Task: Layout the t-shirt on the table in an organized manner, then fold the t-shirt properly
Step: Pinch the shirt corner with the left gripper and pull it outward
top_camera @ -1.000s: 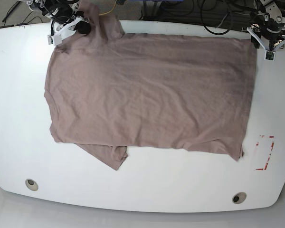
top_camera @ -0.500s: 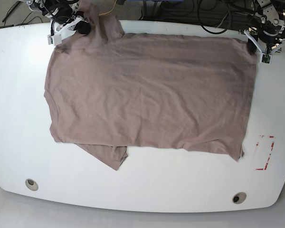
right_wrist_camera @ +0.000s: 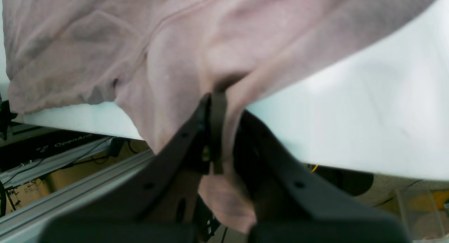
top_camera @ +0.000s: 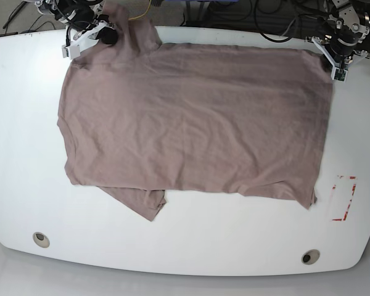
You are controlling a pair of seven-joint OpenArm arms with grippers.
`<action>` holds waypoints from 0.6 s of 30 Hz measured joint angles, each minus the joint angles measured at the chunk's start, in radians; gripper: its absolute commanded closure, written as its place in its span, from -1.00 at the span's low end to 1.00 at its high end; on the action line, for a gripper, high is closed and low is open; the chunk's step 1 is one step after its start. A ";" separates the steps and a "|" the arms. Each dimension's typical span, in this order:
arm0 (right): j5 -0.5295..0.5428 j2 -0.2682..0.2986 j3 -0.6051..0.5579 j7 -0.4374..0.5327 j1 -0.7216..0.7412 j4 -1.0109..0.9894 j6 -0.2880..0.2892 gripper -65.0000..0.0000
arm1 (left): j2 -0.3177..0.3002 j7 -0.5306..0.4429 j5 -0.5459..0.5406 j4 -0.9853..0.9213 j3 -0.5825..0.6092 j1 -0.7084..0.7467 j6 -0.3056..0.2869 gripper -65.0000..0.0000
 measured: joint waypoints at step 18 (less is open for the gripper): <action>0.000 -0.001 0.000 0.000 0.001 0.000 0.000 1.00 | 0.000 0.004 -0.006 0.001 -0.002 -0.001 0.000 1.00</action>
